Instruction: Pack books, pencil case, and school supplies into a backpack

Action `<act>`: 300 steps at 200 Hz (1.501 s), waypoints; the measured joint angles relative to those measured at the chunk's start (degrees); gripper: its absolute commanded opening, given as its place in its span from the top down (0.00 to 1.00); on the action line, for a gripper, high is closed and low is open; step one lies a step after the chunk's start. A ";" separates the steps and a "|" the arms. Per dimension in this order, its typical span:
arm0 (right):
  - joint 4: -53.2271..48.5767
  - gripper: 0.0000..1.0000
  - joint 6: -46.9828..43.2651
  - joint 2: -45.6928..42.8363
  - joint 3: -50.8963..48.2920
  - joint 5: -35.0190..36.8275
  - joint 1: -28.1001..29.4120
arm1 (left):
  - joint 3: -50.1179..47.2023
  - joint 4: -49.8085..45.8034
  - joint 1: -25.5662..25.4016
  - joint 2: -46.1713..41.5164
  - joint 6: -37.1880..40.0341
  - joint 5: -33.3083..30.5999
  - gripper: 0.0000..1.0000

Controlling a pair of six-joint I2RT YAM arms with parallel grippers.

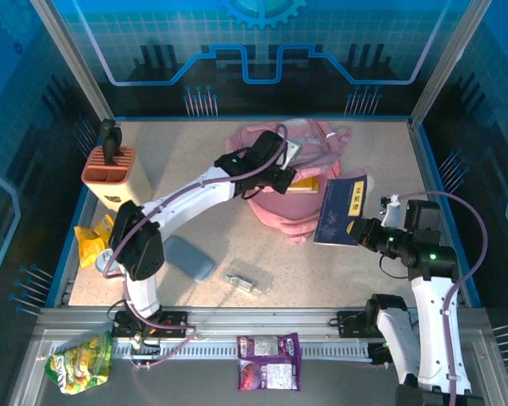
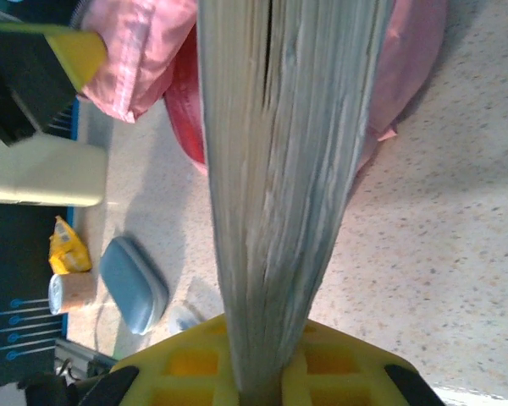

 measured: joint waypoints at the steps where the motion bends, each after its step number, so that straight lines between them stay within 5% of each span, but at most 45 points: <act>1: 0.02 0.91 0.11 -0.09 -0.11 -0.26 0.00 | 0.00 0.02 0.09 -0.26 -0.09 0.00 1.00; 42: 2.05 0.91 4.33 -1.64 -5.81 -2.86 2.64 | 0.00 -1.38 0.90 -4.70 -2.12 -1.16 1.00; 87: 13.77 0.91 13.53 0.98 -14.32 -1.88 13.44 | -1.11 -2.97 0.79 -7.61 -3.48 -2.03 1.00; 141: 45.13 0.88 24.68 20.87 -16.46 -1.75 22.18 | -5.51 -3.32 0.79 -12.17 -4.52 -2.14 1.00; 202: 64.30 0.80 29.55 43.34 -7.72 1.03 27.08 | -8.92 -3.61 0.79 -16.39 -5.64 -2.14 1.00; 254: 67.28 0.57 29.24 57.44 0.94 2.60 27.28 | -9.64 -3.37 0.79 -16.87 -7.13 -2.58 1.00; 300: 61.07 0.50 24.00 49.75 -1.99 8.92 27.89 | -9.88 -3.41 0.79 -17.40 -7.50 -2.58 1.00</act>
